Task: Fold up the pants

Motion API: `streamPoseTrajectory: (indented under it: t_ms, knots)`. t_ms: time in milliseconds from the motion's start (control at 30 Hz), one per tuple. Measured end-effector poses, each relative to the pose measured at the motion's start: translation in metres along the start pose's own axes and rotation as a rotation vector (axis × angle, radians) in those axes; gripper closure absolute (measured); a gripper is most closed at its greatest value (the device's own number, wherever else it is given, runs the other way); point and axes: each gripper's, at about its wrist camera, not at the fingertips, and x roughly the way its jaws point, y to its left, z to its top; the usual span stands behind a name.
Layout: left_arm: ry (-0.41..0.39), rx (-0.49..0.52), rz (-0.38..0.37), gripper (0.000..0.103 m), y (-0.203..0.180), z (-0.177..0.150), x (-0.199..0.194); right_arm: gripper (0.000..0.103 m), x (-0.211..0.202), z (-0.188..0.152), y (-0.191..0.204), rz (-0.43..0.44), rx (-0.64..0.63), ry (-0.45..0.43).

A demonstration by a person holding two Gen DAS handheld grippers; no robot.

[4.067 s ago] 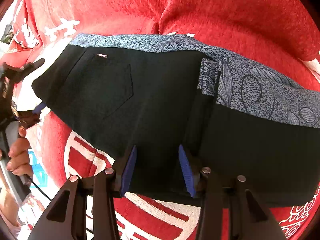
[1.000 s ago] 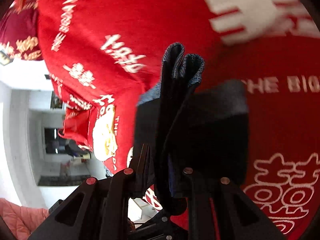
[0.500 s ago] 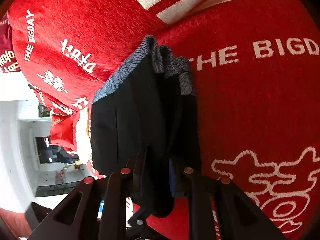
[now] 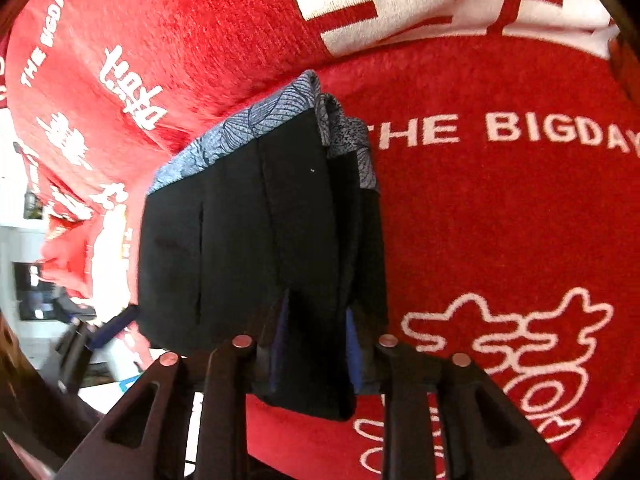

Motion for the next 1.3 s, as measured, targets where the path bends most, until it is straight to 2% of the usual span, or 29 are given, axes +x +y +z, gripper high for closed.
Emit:
streamPoseTrajectory:
  t_ms: [33, 100, 200, 300, 400, 533, 800, 867, 1033, 1300]
  knots:
    - [0.011, -0.032, 0.01, 0.033, 0.013, -0.001, 0.001, 0.056, -0.001, -0.002, 0.003, -0.04, -0.014, -0.005]
    - [0.025, -0.075, 0.026, 0.033, 0.03, -0.005, 0.004, 0.043, 0.001, -0.006, 0.013, -0.165, -0.043, -0.013]
    - [0.042, -0.138, 0.054, 0.033, 0.059, -0.008, 0.01, 0.042, -0.002, -0.015, 0.016, -0.19, -0.038, -0.034]
    - [0.065, -0.2, 0.045, 0.033, 0.078, -0.012, 0.015, 0.042, -0.003, -0.022, 0.015, -0.202, -0.015, -0.04]
    - [0.101, -0.235, 0.045, 0.033, 0.09, -0.015, 0.024, 0.035, 0.0, -0.026, 0.011, -0.22, 0.02, -0.04]
    - [0.151, -0.287, -0.005, 0.033, 0.102, -0.02, 0.034, 0.031, 0.004, -0.024, 0.012, -0.253, 0.027, -0.036]
    - [0.148, -0.302, 0.001, 0.033, 0.112, -0.022, 0.03, 0.032, -0.012, -0.026, 0.033, -0.34, -0.026, -0.067]
    - [0.147, -0.306, 0.008, 0.033, 0.115, -0.022, 0.029, 0.036, -0.019, -0.025, 0.038, -0.348, -0.026, -0.091]
    - [0.131, -0.312, 0.026, 0.033, 0.125, -0.016, 0.03, 0.059, -0.033, -0.019, 0.042, -0.321, -0.017, -0.142]
    - [0.108, -0.325, 0.043, 0.033, 0.135, 0.007, 0.04, 0.06, -0.029, -0.009, 0.046, -0.3, -0.02, -0.154]
